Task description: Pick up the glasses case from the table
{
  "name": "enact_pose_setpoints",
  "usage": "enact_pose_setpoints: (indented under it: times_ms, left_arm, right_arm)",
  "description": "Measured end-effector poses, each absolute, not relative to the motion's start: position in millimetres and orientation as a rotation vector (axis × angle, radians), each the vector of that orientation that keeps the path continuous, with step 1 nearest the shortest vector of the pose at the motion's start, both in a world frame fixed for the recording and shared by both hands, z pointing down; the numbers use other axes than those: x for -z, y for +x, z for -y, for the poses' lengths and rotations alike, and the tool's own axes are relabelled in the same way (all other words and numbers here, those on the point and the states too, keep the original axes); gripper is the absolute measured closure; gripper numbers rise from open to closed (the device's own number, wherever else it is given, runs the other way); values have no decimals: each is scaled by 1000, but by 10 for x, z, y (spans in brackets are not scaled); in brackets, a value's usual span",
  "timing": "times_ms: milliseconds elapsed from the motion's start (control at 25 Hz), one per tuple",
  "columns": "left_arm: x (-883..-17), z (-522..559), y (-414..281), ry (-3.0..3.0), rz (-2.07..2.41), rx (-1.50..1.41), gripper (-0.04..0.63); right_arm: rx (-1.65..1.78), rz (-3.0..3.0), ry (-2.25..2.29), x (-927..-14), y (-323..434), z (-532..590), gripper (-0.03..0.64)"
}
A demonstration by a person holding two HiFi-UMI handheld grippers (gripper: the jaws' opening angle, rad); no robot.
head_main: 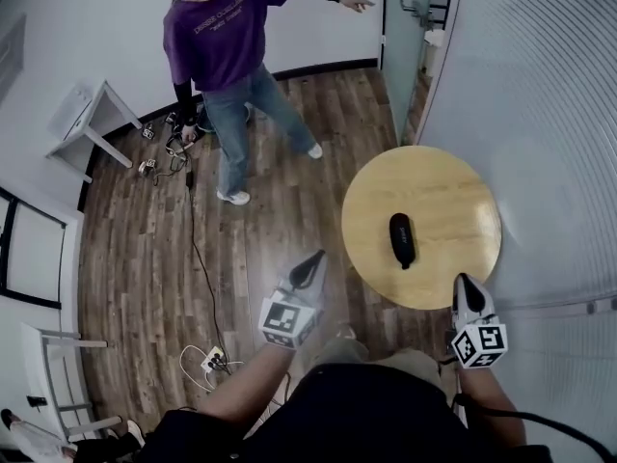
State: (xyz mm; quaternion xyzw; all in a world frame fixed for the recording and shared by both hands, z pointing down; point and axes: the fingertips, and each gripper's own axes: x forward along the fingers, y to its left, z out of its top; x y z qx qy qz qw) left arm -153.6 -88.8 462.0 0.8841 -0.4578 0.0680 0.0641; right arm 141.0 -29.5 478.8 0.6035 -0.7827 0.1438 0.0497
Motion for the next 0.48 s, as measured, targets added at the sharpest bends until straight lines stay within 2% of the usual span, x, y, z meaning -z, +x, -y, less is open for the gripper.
enact_pose_setpoints:
  times_ms: [480]
  left_arm:
    - [-4755, 1573, -1222, 2674, 1325, -241, 592]
  right_arm:
    - [-464, 2402, 1770, -4891, 1272, 1059, 609]
